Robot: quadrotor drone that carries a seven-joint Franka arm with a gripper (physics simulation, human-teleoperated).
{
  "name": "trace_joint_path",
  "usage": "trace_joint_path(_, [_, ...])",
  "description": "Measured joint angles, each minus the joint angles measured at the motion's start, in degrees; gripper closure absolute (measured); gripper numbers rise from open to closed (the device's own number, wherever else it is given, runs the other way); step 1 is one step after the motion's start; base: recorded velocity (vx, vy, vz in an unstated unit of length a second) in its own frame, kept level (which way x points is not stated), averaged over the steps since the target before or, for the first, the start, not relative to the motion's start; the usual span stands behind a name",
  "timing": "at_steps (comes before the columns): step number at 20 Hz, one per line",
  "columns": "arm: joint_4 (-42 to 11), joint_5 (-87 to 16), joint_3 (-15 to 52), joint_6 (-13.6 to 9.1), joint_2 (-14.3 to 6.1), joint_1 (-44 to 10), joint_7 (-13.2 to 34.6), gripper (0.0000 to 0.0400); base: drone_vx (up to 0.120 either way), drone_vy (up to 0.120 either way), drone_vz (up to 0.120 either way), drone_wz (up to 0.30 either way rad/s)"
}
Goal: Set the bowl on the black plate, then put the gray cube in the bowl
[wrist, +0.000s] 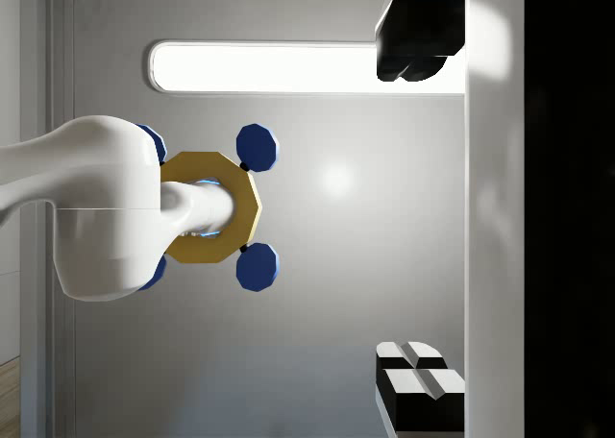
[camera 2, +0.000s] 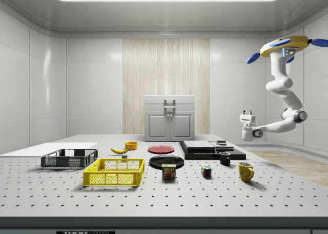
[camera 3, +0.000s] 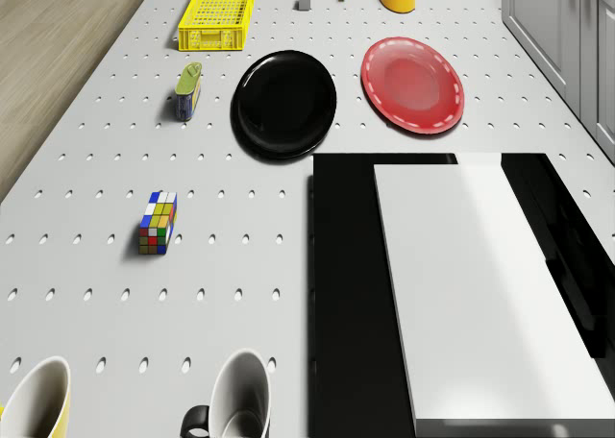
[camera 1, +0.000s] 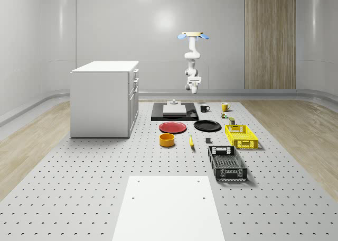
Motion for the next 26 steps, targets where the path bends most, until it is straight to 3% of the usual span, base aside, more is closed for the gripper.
trace_joint_path(26, [-0.1,-0.3,0.3,0.7,-0.5,-0.2,0.0,0.0,0.12,-0.12,0.0,0.0])
